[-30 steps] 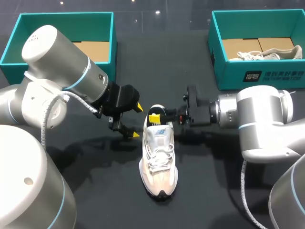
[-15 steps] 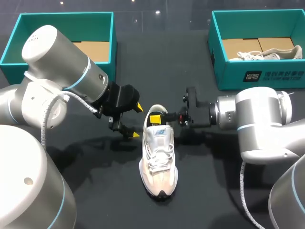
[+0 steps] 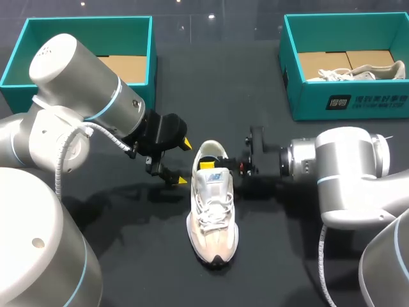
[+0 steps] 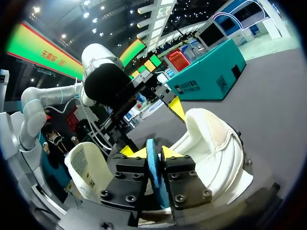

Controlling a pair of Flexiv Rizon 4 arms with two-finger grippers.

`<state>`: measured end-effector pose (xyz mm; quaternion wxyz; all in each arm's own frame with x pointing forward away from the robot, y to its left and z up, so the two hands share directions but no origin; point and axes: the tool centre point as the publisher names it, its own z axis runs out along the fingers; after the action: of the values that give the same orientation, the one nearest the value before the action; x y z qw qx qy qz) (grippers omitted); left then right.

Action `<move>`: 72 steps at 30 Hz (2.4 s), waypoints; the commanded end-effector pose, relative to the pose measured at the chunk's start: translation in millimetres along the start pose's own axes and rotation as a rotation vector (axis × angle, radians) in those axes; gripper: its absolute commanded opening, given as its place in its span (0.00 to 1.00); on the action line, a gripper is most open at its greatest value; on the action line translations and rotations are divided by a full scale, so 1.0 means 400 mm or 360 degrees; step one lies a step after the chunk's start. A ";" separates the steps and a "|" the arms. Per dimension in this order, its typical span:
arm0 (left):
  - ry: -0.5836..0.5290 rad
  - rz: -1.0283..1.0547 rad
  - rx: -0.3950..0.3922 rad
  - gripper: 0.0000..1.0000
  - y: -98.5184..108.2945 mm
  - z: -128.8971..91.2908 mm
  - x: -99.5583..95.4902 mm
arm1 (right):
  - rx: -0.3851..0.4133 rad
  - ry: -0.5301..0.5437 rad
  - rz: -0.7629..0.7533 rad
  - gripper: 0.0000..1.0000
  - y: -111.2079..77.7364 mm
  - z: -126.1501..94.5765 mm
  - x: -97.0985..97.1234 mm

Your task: Take the shoe out of the shoebox, open the shoe tongue, remove and reinsert the insole, then place the shoe into the shoebox

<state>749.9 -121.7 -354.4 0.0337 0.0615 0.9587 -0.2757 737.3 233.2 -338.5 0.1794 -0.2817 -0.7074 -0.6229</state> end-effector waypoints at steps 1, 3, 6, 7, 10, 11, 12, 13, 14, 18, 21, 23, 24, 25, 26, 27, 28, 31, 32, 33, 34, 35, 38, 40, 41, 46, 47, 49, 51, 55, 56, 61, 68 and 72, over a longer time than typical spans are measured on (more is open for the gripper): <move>0.0000 0.0000 -0.0001 1.00 0.000 0.002 0.001 | 0.0048 -0.0008 -0.0016 0.46 0.030 -0.005 0.004; 0.0000 0.0000 -0.0001 1.00 0.000 0.002 0.001 | 0.0061 -0.0016 -0.0035 0.49 0.041 -0.007 0.004; 0.0000 0.0000 -0.0001 1.00 0.000 0.002 0.001 | 0.0081 -0.0025 -0.0062 0.49 0.058 -0.011 0.005; 0.0000 0.0000 -0.0001 1.00 0.000 0.002 0.001 | 0.0088 -0.0029 -0.0066 0.49 0.063 -0.012 0.005; 0.0000 0.0000 -0.0001 1.00 0.000 0.002 0.001 | 0.0107 -0.0039 -0.0083 0.48 0.074 -0.014 0.006; 0.0000 0.0000 -0.0001 1.00 0.000 0.002 0.001 | 0.0113 -0.0043 -0.0088 0.48 0.077 -0.014 0.007; 0.0000 0.0000 -0.0001 1.00 0.000 0.002 0.001 | 0.0118 -0.0046 -0.0093 0.48 0.080 -0.015 0.009; 0.0000 0.0000 -0.0001 1.00 0.000 0.002 0.001 | 0.0124 -0.0053 -0.0097 0.48 0.082 -0.015 0.011; 0.0000 0.0000 -0.0001 1.00 0.000 0.002 0.001 | 0.0128 -0.0062 -0.0100 0.48 0.083 -0.016 0.012; 0.0000 0.0000 -0.0001 1.00 0.000 0.002 0.001 | 0.0136 -0.0079 -0.0106 0.47 0.089 -0.022 0.015; 0.0000 0.0000 -0.0001 1.00 0.000 0.002 0.001 | 0.0148 -0.0097 -0.0107 0.47 0.092 -0.026 0.017; 0.0002 0.0015 0.0005 1.00 -0.002 -0.002 -0.001 | 0.0157 -0.0109 -0.0104 0.47 0.095 -0.031 0.018; 0.0002 0.0024 0.0005 1.00 -0.002 -0.005 -0.001 | 0.0162 -0.0119 -0.0102 0.47 0.097 -0.034 0.019; 0.0001 0.0031 0.0005 1.00 -0.003 -0.009 -0.001 | 0.0168 -0.0132 -0.0098 0.47 0.099 -0.038 0.019; -0.0001 0.0038 0.0008 1.00 -0.003 -0.013 -0.001 | 0.0172 -0.0140 -0.0097 0.47 0.100 -0.041 0.020; -0.0003 0.0042 0.0008 1.00 -0.003 -0.018 -0.002 | 0.0175 -0.0147 -0.0099 0.47 0.102 -0.045 0.021; -0.0005 0.0044 0.0008 1.00 -0.002 -0.022 -0.003 | 0.0181 -0.0159 -0.0098 0.47 0.105 -0.049 0.022; -0.0011 0.0052 0.0008 1.00 0.001 -0.027 -0.004 | 0.0192 -0.0191 -0.0100 0.48 0.113 -0.060 0.025; -0.0010 0.0057 0.0005 1.00 0.002 -0.028 -0.003 | 0.0194 -0.0196 -0.0101 0.48 0.115 -0.063 0.026; -0.0008 0.0061 0.0004 1.00 0.003 -0.028 -0.001 | 0.0199 -0.0204 -0.0103 0.48 0.118 -0.066 0.027; -0.0003 0.0068 0.0003 1.00 0.003 -0.028 0.000 | 0.0203 -0.0214 -0.0106 0.48 0.121 -0.069 0.029; 0.0001 0.0074 0.0001 1.00 0.003 -0.028 0.001 | 0.0210 -0.0223 -0.0108 0.48 0.124 -0.071 0.030; 0.0010 0.0102 -0.0002 1.00 0.002 -0.032 0.006 | 0.0223 -0.0254 -0.0110 0.47 0.132 -0.081 0.033; 0.0008 0.0128 -0.0013 1.00 0.002 -0.040 0.006 | 0.0225 -0.0272 -0.0107 0.48 0.135 -0.090 0.034; 0.0007 0.0131 -0.0014 1.00 0.005 -0.047 0.005 | 0.0227 -0.0286 -0.0103 0.48 0.136 -0.094 0.036; 0.0016 0.0169 -0.0008 1.00 0.029 -0.081 -0.009 | 0.0238 -0.0345 -0.0077 0.48 0.142 -0.119 0.039; 0.0013 0.0171 -0.0011 1.00 0.034 -0.088 -0.011 | 0.0243 -0.0354 -0.0069 0.48 0.144 -0.123 0.040; 0.0015 0.0179 -0.0006 1.00 0.044 -0.106 -0.016 | 0.0256 -0.0377 -0.0052 0.48 0.147 -0.132 0.039; 0.0013 0.0185 -0.0018 1.00 0.057 -0.118 -0.019 | 0.0273 -0.0399 -0.0035 0.48 0.152 -0.139 0.040; 0.0030 0.0214 -0.0036 1.00 0.075 -0.144 -0.021 | 0.0315 -0.0442 0.0016 0.48 0.161 -0.156 0.039; 0.0032 0.0220 -0.0041 1.00 0.078 -0.150 -0.021 | 0.0332 -0.0454 0.0033 0.47 0.164 -0.160 0.039; 0.0045 0.0257 -0.0082 1.00 0.106 -0.191 -0.030 | 0.0398 -0.0518 0.0112 0.47 0.178 -0.181 0.038; 0.0059 0.0292 -0.0129 1.00 0.140 -0.247 -0.042 | 0.0459 -0.0596 0.0199 0.47 0.193 -0.214 0.037; 0.0083 0.0321 -0.0150 1.00 0.157 -0.280 -0.042 | 0.0511 -0.0658 0.0266 0.47 0.201 -0.232 0.036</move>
<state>774.7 -21.5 -302.3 0.0419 0.1607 0.9603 -0.2241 770.9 154.4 -261.8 0.1083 -0.4261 -0.7678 -0.4660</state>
